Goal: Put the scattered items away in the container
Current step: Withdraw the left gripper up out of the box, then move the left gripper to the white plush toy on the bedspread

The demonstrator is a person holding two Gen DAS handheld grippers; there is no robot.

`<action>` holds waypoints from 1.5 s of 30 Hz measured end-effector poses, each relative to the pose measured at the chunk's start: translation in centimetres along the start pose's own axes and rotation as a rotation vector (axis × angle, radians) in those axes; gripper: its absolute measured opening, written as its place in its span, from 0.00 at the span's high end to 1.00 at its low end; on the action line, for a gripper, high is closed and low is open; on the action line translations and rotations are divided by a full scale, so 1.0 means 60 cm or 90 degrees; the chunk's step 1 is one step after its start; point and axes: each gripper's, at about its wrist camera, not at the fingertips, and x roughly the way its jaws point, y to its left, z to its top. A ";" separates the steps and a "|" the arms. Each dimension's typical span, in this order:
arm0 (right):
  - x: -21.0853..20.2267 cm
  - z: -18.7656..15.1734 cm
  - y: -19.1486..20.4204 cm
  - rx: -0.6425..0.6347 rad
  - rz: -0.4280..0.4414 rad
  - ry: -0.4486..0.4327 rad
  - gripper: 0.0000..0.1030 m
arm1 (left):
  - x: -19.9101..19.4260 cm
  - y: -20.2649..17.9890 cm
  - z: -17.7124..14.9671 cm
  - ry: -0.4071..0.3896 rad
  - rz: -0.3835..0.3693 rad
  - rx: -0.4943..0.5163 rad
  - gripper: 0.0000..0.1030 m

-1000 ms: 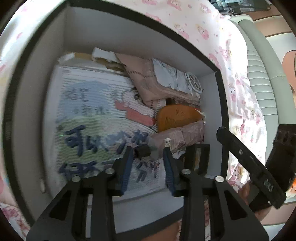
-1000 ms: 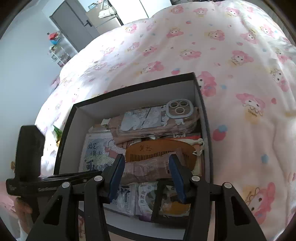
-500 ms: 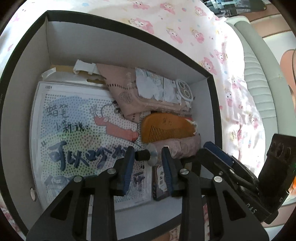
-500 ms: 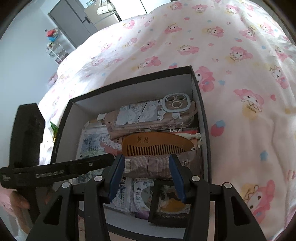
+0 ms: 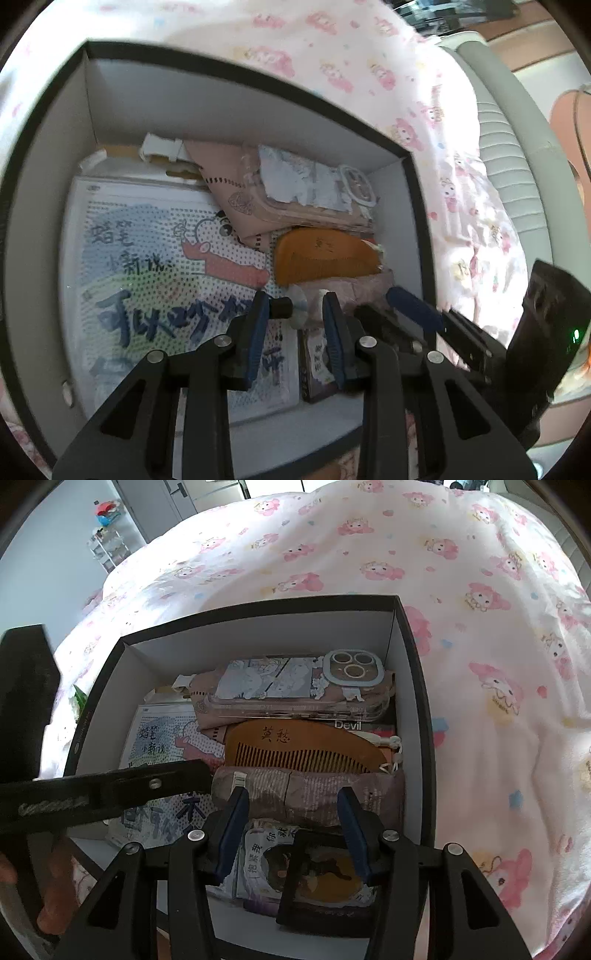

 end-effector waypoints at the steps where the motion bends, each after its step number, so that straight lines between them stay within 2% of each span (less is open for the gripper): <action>1: -0.008 0.000 0.003 -0.003 -0.011 -0.012 0.55 | -0.011 -0.005 -0.005 -0.007 -0.002 0.010 0.72; 9: -0.086 -0.025 0.044 -0.001 -0.031 -0.090 0.55 | -0.089 -0.077 -0.052 -0.066 0.010 0.105 0.68; 12: -0.121 -0.038 0.066 0.001 -0.029 -0.115 0.55 | -0.121 -0.090 -0.075 -0.088 0.025 0.135 0.67; 15: -0.152 -0.051 0.087 0.004 -0.022 -0.136 0.55 | -0.147 -0.093 -0.092 -0.098 0.008 0.146 0.67; 20: -0.183 -0.070 0.127 -0.013 -0.025 -0.151 0.55 | -0.181 -0.089 -0.116 -0.118 0.009 0.163 0.65; 24: -0.196 -0.076 0.159 -0.024 -0.010 -0.153 0.55 | -0.218 -0.067 -0.127 -0.132 -0.001 0.158 0.63; 33: -0.194 -0.072 0.263 -0.074 0.016 -0.155 0.55 | -0.296 0.006 -0.145 -0.185 0.022 0.126 0.62; 40: -0.158 -0.062 0.359 -0.130 0.046 -0.139 0.55 | -0.346 0.107 -0.161 -0.228 0.044 0.050 0.62; 45: -0.116 -0.051 0.437 -0.169 0.109 -0.111 0.55 | -0.383 0.192 -0.165 -0.258 0.052 -0.008 0.62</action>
